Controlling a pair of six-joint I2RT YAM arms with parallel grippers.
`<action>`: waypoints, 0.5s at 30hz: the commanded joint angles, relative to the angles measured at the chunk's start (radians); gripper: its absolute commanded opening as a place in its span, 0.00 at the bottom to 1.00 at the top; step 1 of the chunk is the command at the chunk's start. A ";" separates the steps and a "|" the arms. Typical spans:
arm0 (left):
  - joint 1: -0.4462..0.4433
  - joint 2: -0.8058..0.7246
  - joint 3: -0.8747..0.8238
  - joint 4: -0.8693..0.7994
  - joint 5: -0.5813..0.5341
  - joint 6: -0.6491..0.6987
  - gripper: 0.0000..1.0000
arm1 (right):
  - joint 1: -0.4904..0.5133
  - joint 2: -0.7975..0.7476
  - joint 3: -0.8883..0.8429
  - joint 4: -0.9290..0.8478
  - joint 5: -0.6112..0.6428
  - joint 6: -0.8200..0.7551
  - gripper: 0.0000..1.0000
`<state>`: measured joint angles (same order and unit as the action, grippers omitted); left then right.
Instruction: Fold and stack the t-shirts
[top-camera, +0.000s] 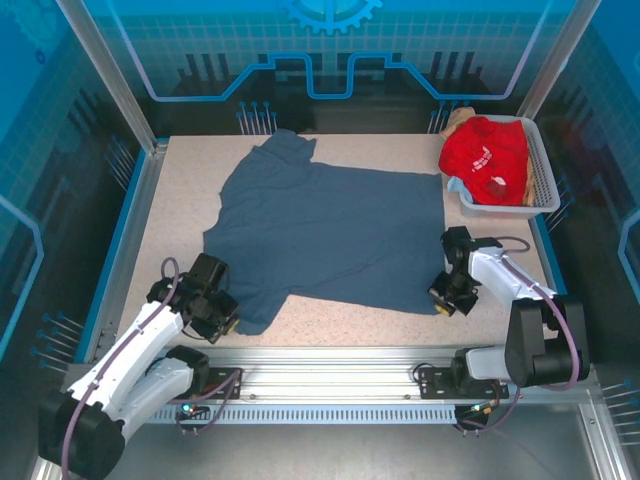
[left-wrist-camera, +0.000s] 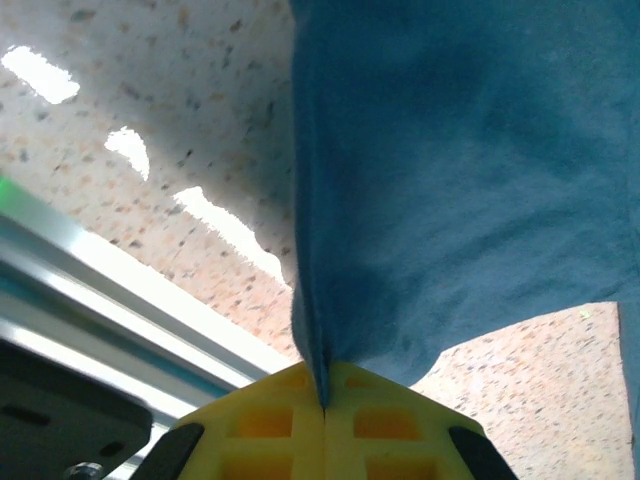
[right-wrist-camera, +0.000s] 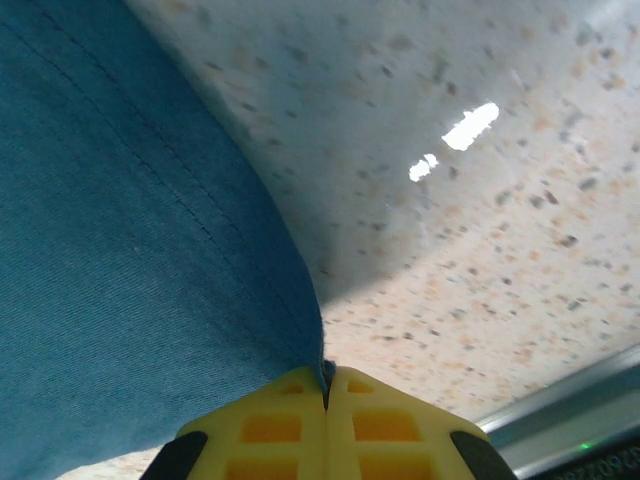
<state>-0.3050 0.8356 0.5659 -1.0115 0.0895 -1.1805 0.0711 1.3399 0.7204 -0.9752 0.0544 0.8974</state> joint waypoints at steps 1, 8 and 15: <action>-0.039 -0.032 0.001 -0.091 -0.023 -0.052 0.00 | -0.008 -0.035 -0.019 -0.073 0.032 -0.008 0.00; -0.065 -0.005 0.082 -0.039 -0.088 -0.006 0.00 | -0.026 -0.105 -0.012 -0.106 0.047 0.008 0.00; -0.039 0.228 0.322 0.081 -0.147 0.146 0.00 | -0.079 -0.090 0.050 -0.133 -0.020 0.006 0.00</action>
<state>-0.3588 0.9993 0.8085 -0.9981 -0.0158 -1.1221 0.0227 1.2411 0.7338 -1.0615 0.0620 0.8974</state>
